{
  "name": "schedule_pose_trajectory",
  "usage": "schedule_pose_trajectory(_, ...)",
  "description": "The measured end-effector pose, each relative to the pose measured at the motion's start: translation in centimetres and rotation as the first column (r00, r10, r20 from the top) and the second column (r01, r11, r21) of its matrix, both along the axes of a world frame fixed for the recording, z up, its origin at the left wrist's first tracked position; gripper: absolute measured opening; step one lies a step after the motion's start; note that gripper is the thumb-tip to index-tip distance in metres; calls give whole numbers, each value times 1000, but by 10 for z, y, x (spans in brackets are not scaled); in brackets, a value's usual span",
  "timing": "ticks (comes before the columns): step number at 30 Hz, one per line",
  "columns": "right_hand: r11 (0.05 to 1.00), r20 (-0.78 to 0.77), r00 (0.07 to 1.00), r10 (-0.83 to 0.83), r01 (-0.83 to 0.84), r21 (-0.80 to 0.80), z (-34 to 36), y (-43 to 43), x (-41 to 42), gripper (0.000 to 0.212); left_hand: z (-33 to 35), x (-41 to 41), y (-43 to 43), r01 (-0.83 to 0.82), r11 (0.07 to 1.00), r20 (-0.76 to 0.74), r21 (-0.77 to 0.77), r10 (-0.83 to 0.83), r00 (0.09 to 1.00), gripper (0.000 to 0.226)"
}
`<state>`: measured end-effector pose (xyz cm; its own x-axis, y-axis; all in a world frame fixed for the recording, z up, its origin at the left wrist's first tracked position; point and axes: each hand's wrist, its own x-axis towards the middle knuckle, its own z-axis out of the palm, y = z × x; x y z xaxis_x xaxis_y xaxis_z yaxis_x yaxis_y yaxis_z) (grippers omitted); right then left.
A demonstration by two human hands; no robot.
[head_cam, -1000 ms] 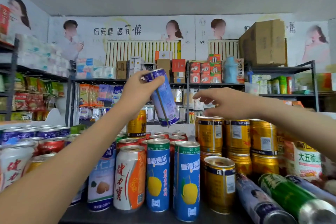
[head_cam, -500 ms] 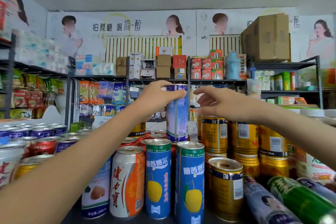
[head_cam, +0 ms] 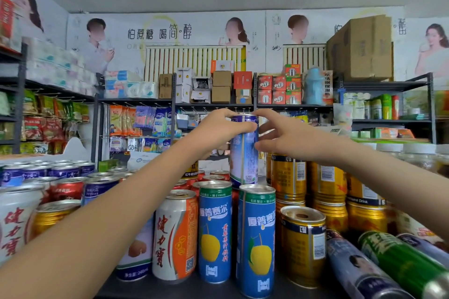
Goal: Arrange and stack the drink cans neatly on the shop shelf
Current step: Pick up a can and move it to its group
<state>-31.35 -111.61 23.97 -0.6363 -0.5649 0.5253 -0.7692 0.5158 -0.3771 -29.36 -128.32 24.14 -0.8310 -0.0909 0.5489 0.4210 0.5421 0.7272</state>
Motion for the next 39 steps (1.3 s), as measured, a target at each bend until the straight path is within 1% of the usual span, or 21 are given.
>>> schedule_pose_trajectory(4,1000,3,1000,-8,8,-2,-1,-5,1,68,2,1,-3,-7,1000,14,-18,8,1000,45)
schedule_pose_trajectory(12,1000,-16,1000,3,-3,-2,1,-7,1,66,-1,1,-6,-16,999,-26,30,17,1000,40)
schedule_pose_trajectory(14,1000,-59,998,-22,23,18,3,0,2,67,-1,1,-6,-39,998,-56,52,42,998,44)
schedule_pose_trajectory(17,996,-133,988,-75,80,38,5,16,3,63,0,4,-9,-66,990,-124,125,81,989,40)
schedule_pose_trajectory(20,998,-138,988,-69,68,-7,5,27,7,58,5,10,-8,-25,978,-224,208,73,972,26)
schedule_pose_trajectory(22,998,-144,988,-49,41,-54,6,30,12,55,11,15,-3,2,975,-277,221,61,959,22)
schedule_pose_trajectory(26,985,-163,987,3,-31,-167,15,33,27,56,20,29,12,75,979,-308,189,-13,951,20)
schedule_pose_trajectory(29,961,-139,987,84,-117,-249,23,39,41,62,24,41,24,121,982,-353,144,-63,934,17)
schedule_pose_trajectory(31,948,-121,984,128,-158,-277,26,44,49,65,25,52,31,135,986,-368,100,-89,926,18)
schedule_pose_trajectory(33,942,-112,982,149,-176,-285,27,48,56,68,26,63,37,146,988,-369,41,-121,922,19)
schedule_pose_trajectory(36,946,-71,980,184,-196,-258,25,52,64,65,20,78,46,177,982,-347,-64,-188,919,13)
schedule_pose_trajectory(39,962,-46,981,188,-194,-194,18,57,71,68,10,87,50,208,974,-313,-86,-225,923,13)
